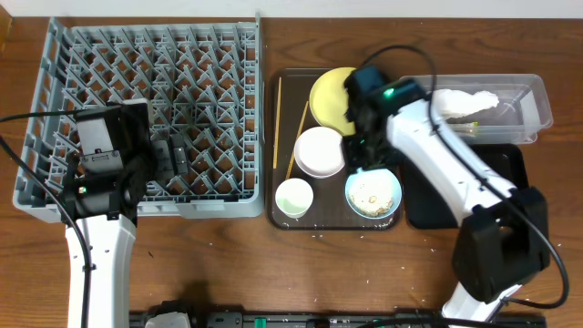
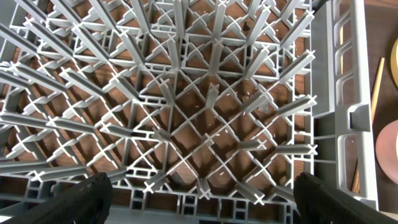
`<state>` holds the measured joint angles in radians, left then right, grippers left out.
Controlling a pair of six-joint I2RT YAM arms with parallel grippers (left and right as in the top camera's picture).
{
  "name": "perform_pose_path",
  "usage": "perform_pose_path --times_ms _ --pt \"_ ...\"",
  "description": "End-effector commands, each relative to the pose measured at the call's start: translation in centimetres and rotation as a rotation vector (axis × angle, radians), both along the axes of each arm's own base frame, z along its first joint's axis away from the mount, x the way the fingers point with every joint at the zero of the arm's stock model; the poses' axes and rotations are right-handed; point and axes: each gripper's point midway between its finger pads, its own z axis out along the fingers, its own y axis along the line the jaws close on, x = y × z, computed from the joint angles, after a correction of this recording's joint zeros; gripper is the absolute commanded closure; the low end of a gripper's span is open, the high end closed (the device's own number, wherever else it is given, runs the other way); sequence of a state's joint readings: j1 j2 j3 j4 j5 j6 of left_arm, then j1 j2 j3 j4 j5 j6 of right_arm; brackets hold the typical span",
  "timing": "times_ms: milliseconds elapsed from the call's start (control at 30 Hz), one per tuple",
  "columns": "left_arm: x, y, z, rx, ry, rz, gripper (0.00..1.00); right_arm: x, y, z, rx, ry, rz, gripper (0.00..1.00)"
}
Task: Sort waste into correct bins and load items into the dishwasher
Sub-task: 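Grasp the blue bowl with the right gripper and lift it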
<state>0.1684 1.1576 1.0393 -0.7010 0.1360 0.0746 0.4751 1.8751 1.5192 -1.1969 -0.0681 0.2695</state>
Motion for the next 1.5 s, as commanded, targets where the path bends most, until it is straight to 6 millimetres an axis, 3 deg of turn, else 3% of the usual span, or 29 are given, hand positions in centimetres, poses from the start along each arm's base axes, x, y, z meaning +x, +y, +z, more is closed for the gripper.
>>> perform_pose_path --times_ms 0,133,367,533,700,867,1000,1167,1333,1467 --pt "0.3 0.0 0.6 -0.011 -0.013 0.006 0.06 -0.9 -0.1 -2.0 -0.095 -0.019 0.023 0.45" --pt "0.3 0.0 0.6 -0.011 -0.013 0.006 0.05 -1.6 0.0 -3.9 -0.142 -0.040 0.065 0.49" --pt "0.3 0.0 0.6 -0.011 -0.013 0.006 0.06 -2.7 0.9 -5.7 -0.169 -0.068 0.130 0.68" --pt "0.3 0.0 0.6 -0.011 -0.013 0.006 0.06 -3.7 1.0 -7.0 -0.187 -0.071 0.161 0.74" --pt "0.3 0.0 0.6 -0.011 -0.013 0.006 0.05 -4.6 0.6 -7.8 -0.204 -0.056 0.172 0.99" --pt "0.3 0.0 0.6 -0.011 -0.013 0.006 0.06 -4.3 0.8 -7.4 -0.197 -0.070 0.171 0.99" --pt "0.3 0.0 0.6 -0.011 -0.013 0.006 0.05 -3.9 1.1 -5.5 -0.179 -0.095 0.168 0.99" --pt "0.3 0.0 0.6 -0.011 -0.013 0.006 0.06 -3.1 0.8 0.1 -0.119 -0.167 0.132 0.99" --pt "0.3 0.0 0.6 -0.011 -0.013 0.006 0.05 -2.4 -1.0 5.4 0.003 -0.271 0.059 0.99" --pt "0.3 0.0 0.6 -0.011 -0.013 0.006 0.05 -1.5 -3.5 7.8 0.094 -0.308 -0.007 0.99"
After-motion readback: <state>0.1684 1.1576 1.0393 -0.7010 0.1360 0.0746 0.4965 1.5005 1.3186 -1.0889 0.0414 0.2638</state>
